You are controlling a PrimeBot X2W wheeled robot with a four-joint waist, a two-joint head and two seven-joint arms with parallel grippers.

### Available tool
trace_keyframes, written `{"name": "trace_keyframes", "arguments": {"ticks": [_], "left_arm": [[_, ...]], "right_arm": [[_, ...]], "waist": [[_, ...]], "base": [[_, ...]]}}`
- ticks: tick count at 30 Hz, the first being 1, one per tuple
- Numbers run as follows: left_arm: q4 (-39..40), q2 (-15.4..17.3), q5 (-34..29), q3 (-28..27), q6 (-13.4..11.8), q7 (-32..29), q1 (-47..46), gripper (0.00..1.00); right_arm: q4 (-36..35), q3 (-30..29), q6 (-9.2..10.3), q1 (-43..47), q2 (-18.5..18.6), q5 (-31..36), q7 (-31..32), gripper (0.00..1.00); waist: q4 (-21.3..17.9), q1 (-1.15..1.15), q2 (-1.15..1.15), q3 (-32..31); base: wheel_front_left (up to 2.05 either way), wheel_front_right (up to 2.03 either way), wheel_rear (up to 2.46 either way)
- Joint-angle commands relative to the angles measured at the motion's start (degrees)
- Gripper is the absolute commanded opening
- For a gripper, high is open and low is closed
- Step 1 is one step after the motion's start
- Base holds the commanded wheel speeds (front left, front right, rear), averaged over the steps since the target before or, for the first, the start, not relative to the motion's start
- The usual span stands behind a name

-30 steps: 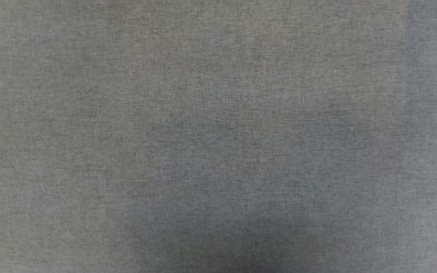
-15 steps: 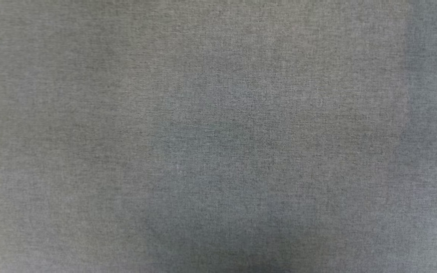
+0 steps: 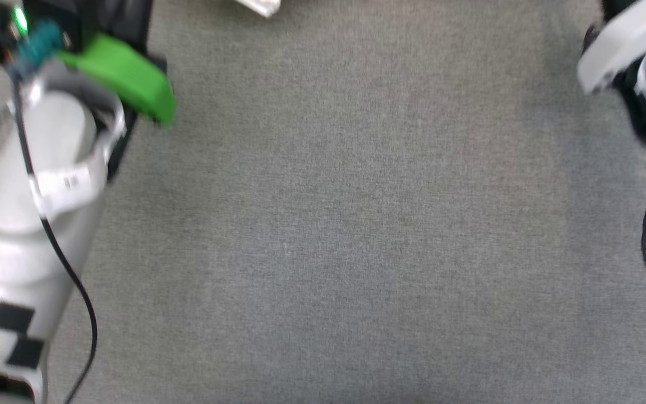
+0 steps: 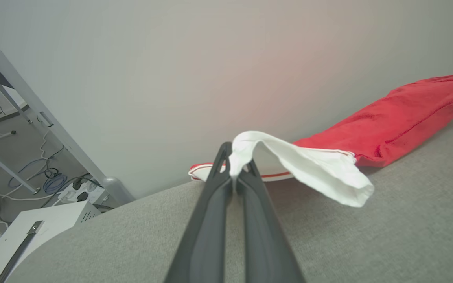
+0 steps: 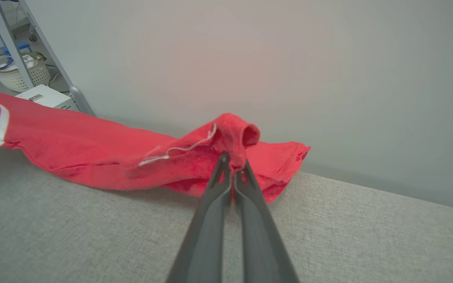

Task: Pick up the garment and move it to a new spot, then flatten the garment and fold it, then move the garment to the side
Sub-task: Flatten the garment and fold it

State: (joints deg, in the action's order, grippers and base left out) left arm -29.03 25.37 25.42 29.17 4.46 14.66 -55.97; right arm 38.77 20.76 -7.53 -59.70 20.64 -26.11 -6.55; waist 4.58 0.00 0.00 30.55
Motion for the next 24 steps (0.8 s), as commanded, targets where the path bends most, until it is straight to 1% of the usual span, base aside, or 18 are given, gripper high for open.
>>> {"name": "trace_keyframes", "arguments": {"ticks": [1, 6, 13, 21, 24], "left_arm": [[0.24, 0.59, 1.07, -0.15, -0.61, 0.33, 3.58, 0.00], [1.77, 2.04, 3.05, -0.28, -2.07, 0.17, 13.62, 0.00], [5.78, 5.20, 6.18, -0.89, -4.08, -1.87, 25.87, 0.00], [16.14, 9.98, 8.82, 0.19, -5.65, -7.65, 38.41, 0.00], [19.65, 11.06, 9.32, 1.15, -6.12, -9.91, 41.60, 0.00]], "right_arm": [[-0.57, 0.89, 0.04, 2.85, 0.50, -1.84, 0.37, 0.00], [-2.82, 4.92, 0.04, 11.13, 2.89, -7.64, 2.16, 0.00], [-4.97, 7.09, 0.04, 19.23, 4.83, -14.47, 1.89, 0.00], [-5.18, 8.66, 0.04, 26.93, 6.24, -20.27, 2.61, 0.00], [-5.33, 8.43, 0.04, 29.75, 6.58, -22.79, 3.25, 0.00]], "waist": [[0.92, 0.00, 0.00, -5.38], [1.68, 0.00, 0.00, -9.81], [2.69, 0.00, 0.00, -14.88], [3.85, 0.00, 0.00, -20.01], [4.03, 0.00, 0.00, -21.89]], "base": [[0.00, 0.00, 0.00], [0.00, 0.00, 0.00], [0.00, 0.00, 0.00], [0.00, 0.00, 0.00], [0.00, 0.00, 0.00]]}}
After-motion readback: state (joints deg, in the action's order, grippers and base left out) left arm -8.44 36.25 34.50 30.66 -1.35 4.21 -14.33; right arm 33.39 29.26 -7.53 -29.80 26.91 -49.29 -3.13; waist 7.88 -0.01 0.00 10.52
